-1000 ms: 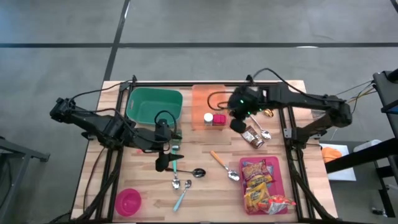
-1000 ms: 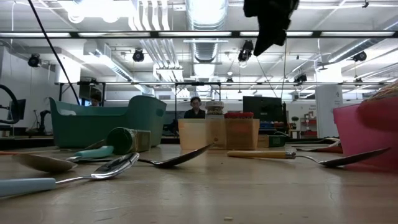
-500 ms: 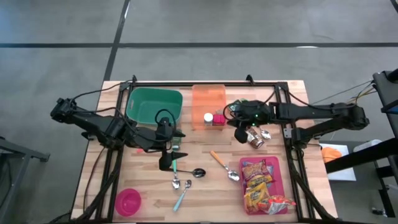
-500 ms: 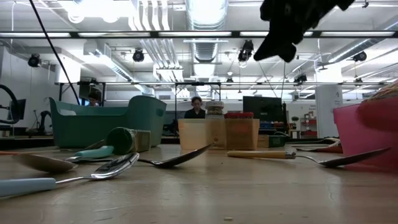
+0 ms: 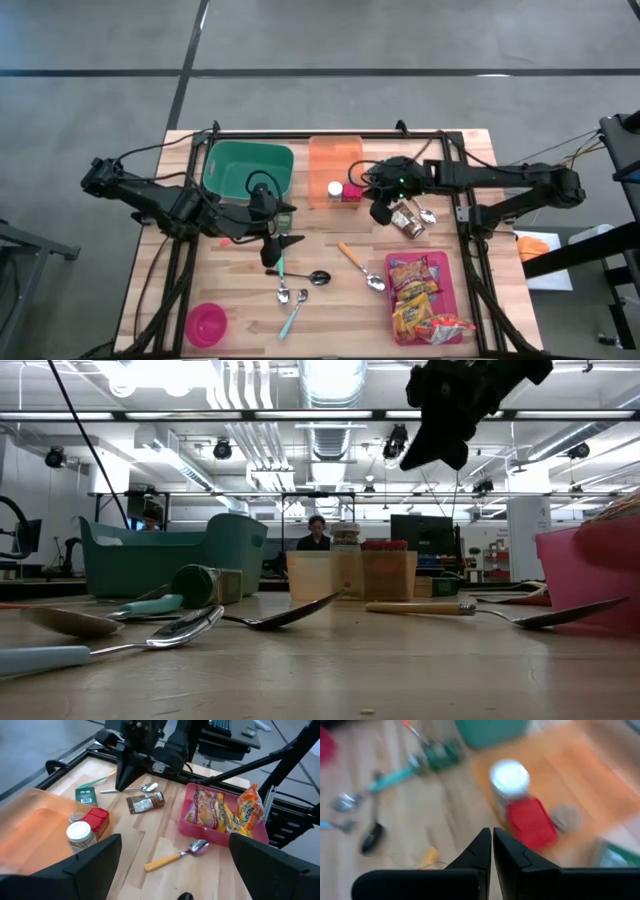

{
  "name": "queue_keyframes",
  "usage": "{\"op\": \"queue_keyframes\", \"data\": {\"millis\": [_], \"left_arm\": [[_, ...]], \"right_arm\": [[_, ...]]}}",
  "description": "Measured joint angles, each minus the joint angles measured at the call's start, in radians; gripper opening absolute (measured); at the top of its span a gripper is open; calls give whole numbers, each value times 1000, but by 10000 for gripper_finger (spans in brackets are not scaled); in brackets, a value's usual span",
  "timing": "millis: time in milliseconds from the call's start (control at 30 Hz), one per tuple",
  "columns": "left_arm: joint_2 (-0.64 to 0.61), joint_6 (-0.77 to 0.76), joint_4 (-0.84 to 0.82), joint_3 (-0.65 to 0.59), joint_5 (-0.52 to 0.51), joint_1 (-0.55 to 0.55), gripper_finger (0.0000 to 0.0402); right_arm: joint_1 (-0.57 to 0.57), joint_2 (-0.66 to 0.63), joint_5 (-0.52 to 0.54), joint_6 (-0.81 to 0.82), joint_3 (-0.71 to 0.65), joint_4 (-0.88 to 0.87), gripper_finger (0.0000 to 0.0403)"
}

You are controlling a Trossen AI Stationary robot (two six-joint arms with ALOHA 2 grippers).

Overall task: Pick & Place Food Item
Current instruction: Put the black seasoning can into the orange bin

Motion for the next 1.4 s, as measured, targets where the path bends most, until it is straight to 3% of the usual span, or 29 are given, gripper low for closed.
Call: {"op": "queue_keyframes", "data": {"millis": [167, 400, 533, 967, 1133, 1400], "left_arm": [[0, 3, -15, 0, 0, 0, 370], [0, 4, -57, 0, 0, 0, 370], [0, 7, -59, 0, 0, 0, 370], [0, 12, -59, -95, -208, 4, 370], [-1, 23, -48, -96, -217, 26, 370], [-1, 17, -68, -96, -217, 35, 370]], "right_arm": [[-74, 67, 52, -16, 91, -250, 50], [-154, 199, 59, 9, 181, -515, 160], [-170, 264, 108, 17, 225, -656, 199], [-170, 267, 98, -17, 202, -678, 207], [-189, 266, 107, -32, 228, -614, 207], [-301, 266, 27, 111, 282, -599, 207]]}}
